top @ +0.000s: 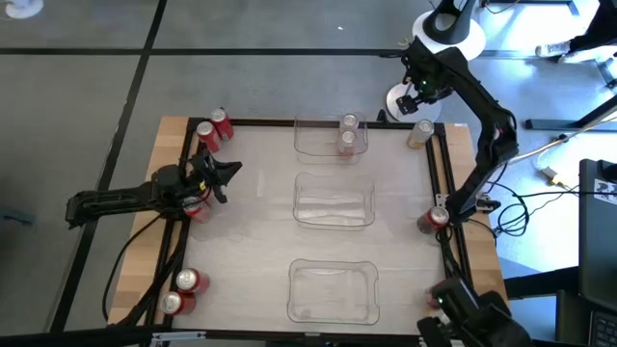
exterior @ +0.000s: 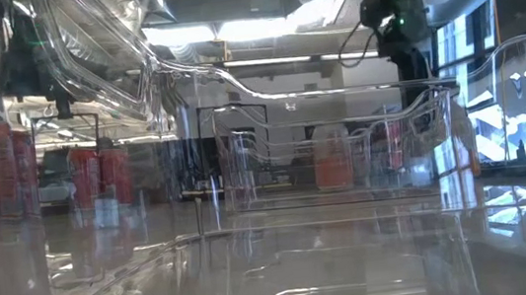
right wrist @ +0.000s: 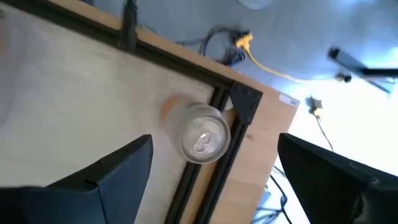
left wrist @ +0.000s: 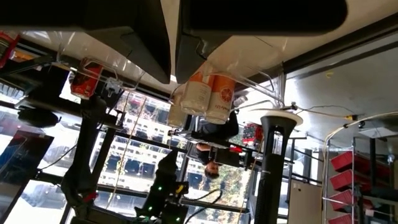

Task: Sort soda cans
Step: Put the top yellow white soda can into the top transparent bin

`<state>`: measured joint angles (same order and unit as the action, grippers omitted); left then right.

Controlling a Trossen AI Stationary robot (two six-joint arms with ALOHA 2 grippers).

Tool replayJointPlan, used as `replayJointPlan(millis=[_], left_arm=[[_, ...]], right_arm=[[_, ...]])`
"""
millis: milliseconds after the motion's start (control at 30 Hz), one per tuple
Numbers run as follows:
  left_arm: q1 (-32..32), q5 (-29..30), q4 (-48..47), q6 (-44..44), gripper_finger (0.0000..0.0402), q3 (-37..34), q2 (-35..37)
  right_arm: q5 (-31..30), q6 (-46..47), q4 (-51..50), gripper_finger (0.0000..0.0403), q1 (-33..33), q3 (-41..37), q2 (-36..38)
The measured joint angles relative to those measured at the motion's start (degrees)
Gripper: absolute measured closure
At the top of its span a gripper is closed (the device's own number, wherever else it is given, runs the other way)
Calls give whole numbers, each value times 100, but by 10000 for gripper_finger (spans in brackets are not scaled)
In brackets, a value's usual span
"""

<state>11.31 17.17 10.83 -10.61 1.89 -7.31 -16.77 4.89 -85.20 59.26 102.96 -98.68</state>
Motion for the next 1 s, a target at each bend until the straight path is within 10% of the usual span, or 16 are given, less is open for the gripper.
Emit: replayJointPlan(millis=[1000], left_arm=[[-2,0,-176,-99,384,0,-1]], right_arm=[[-1197,65,592,59,-248,-1310,-581]])
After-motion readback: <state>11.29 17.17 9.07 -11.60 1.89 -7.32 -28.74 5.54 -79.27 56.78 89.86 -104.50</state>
